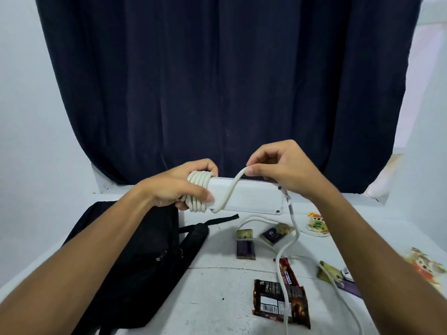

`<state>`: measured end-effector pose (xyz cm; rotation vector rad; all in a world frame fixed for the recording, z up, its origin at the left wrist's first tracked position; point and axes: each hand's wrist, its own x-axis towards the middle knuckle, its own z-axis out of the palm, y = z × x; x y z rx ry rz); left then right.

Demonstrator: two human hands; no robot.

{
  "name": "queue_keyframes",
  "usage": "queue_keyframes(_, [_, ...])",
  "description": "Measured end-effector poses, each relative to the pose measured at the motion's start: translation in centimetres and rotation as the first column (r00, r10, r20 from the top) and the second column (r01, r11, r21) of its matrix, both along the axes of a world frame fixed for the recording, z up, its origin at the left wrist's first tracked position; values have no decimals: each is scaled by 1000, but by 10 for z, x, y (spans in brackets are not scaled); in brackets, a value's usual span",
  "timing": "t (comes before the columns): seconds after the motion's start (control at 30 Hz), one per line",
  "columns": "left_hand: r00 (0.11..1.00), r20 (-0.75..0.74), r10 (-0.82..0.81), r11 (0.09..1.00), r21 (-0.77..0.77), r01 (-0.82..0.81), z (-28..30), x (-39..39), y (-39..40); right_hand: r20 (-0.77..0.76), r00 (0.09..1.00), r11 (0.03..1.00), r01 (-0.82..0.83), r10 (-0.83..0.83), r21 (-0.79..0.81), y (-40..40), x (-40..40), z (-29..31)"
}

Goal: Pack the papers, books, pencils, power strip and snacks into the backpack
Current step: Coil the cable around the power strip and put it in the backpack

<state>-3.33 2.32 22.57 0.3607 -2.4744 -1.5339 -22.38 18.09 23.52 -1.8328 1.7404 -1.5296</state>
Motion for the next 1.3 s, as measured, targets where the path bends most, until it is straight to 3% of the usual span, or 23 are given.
queue_keyframes(0.17, [985, -66, -162, 963, 208, 172, -7, 5, 8, 307, 904, 934, -343, 298, 102, -1, -3, -2])
queue_keyframes(0.33, [975, -204, -89, 943, 298, 148, -13, 1, 14, 546, 782, 937, -349, 299, -14, -20, -3, -32])
queue_keyframes(0.43, [967, -256, 10, 936, 343, 81, -16, -3, 16, 698, 638, 926, -364, 326, -101, -27, 4, -52])
queue_keyframes(0.6, [944, -260, 205, 915, 394, -90, -20, -12, 21, 621, 718, 940, -327, 315, -98, -24, 16, -68])
queue_keyframes(0.73, [920, -238, 312, 892, 406, -198, -26, -18, 23, 649, 688, 925, -374, 324, -65, -26, 18, -76])
queue_keyframes(0.97, [895, -211, 393, 883, 359, -303, -32, -23, 25, 692, 681, 964, -252, 238, -83, -32, 24, -90])
queue_keyframes(1.3, [912, -272, 306, 947, 187, -262, -28, -22, 40, 715, 660, 968, -225, 233, -108, -33, 33, -95])
